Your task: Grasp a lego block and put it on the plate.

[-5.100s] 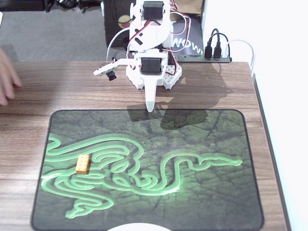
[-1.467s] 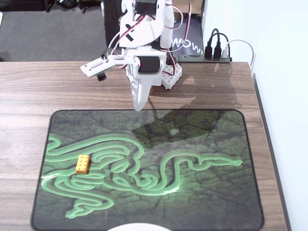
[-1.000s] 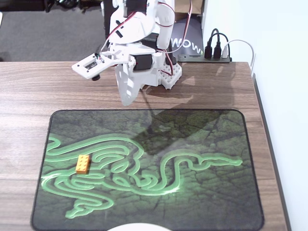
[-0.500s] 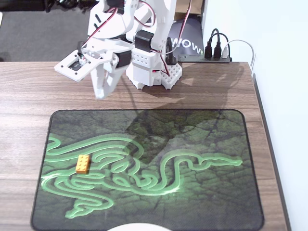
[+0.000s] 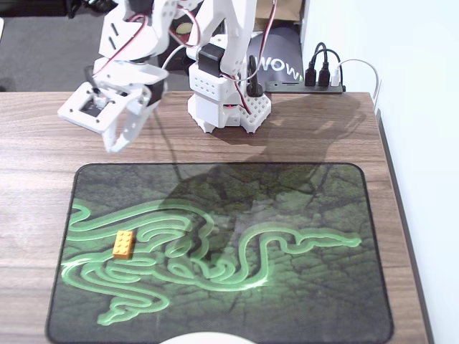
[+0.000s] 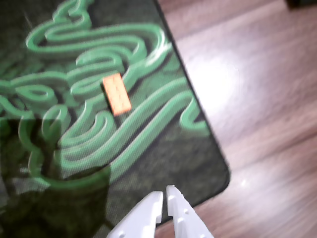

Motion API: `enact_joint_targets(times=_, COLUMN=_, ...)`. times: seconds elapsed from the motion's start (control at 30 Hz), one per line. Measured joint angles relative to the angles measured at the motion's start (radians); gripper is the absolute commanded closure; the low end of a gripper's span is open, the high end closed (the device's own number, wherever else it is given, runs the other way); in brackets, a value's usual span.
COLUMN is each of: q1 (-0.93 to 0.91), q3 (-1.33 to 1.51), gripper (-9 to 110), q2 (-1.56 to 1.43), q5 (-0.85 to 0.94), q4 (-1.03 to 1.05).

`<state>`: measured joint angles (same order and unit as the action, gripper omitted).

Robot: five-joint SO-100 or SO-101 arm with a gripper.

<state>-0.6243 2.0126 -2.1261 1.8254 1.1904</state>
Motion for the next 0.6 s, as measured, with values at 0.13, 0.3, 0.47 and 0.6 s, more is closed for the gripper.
enact_joint_targets(times=0.13, q1=0.008, q3=-0.097, gripper=101, q2=0.101, q5=0.035, q4=0.0)
enact_joint_targets(times=0.3, q1=0.026, q3=-0.199, gripper=101, q2=0.23, q5=0.08, q4=0.008)
enact_joint_targets(times=0.47, q1=0.048, q3=-0.305, gripper=100, q2=0.364, q5=0.129, q4=0.051)
enact_joint_targets(times=0.6, q1=0.072, q3=-0.376, gripper=100, q2=0.457, q5=0.135, q4=0.055)
